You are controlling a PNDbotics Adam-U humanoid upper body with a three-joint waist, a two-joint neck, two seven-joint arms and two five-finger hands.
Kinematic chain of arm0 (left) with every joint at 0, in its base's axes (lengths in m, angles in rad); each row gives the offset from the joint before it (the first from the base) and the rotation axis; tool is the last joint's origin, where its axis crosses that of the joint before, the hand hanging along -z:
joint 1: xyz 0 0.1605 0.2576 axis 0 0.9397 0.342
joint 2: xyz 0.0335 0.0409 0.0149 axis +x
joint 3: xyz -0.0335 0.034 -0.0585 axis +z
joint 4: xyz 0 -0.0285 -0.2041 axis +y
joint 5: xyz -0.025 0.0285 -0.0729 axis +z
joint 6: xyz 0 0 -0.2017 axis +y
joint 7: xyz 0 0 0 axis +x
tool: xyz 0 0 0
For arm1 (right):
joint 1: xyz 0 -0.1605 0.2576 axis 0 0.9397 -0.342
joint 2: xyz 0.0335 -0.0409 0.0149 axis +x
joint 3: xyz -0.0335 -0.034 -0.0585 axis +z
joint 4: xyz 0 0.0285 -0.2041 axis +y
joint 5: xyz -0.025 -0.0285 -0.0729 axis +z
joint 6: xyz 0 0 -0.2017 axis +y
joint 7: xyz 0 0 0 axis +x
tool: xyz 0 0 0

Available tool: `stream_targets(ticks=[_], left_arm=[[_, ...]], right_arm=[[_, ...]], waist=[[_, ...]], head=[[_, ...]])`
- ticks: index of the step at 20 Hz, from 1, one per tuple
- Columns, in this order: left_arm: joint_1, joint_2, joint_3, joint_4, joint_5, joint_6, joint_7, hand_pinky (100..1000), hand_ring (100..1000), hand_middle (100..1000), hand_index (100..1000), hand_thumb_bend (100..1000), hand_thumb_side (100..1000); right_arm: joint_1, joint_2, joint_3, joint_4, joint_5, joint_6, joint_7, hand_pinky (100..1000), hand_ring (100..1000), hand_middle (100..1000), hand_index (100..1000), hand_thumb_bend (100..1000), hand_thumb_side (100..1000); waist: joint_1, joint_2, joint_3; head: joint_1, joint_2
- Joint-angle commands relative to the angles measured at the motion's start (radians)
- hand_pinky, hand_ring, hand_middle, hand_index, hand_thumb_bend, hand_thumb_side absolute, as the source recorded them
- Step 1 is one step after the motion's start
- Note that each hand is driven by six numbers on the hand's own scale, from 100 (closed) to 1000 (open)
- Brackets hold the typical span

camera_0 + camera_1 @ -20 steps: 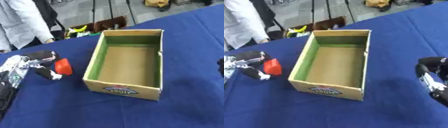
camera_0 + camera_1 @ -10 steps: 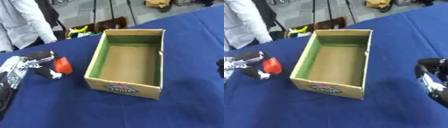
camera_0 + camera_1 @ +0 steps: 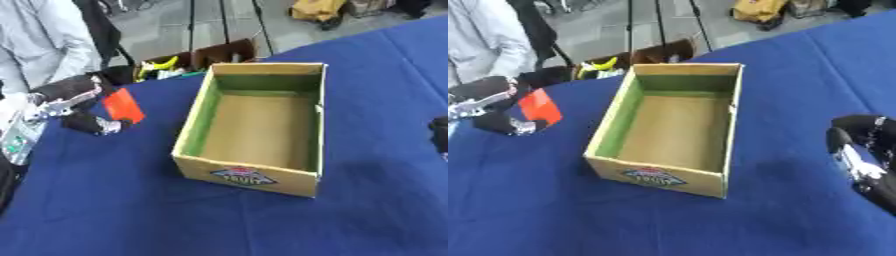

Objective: Pick up objects on the table and place them in the box.

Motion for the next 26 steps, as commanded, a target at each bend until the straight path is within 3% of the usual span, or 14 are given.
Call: stream_targets(ticks=[1, 6, 15, 26], left_arm=[[-0.016, 0.057, 0.020, -0.047, -0.006, 0.026, 0.026, 100, 205, 535, 600, 152, 775], [-0.041, 0.039, 0.011, -0.127, 0.022, 0.041, 0.063, 100, 198, 521, 600, 183, 777], [-0.158, -0.079, -0.009, -0.194, 0.037, 0.070, 0.031, 100, 194, 507, 595, 206, 776], [-0.191, -0.193, -0.055, -0.242, -0.241, 0.095, 0.149, 100, 209, 527, 591, 105, 869]], right_arm=[[-0.006, -0.001, -0.003, -0.019, -0.002, 0.003, -0.001, 859, 808, 526, 713, 219, 462], [-0.006, 0.002, 0.001, -0.023, -0.003, 0.004, 0.001, 858, 807, 526, 713, 217, 463], [-0.018, 0.025, 0.011, -0.031, -0.007, 0.003, 0.009, 858, 807, 527, 713, 210, 467], [-0.030, 0.049, 0.022, -0.044, -0.012, 0.009, 0.019, 859, 807, 527, 713, 207, 467]], waist=[[-0.013, -0.028, 0.005], [-0.012, -0.032, 0.002], [-0.012, -0.033, -0.038], [-0.012, -0.023, -0.073]], head=[[-0.004, 0.006], [-0.002, 0.008], [0.034, 0.007], [0.065, -0.006]])
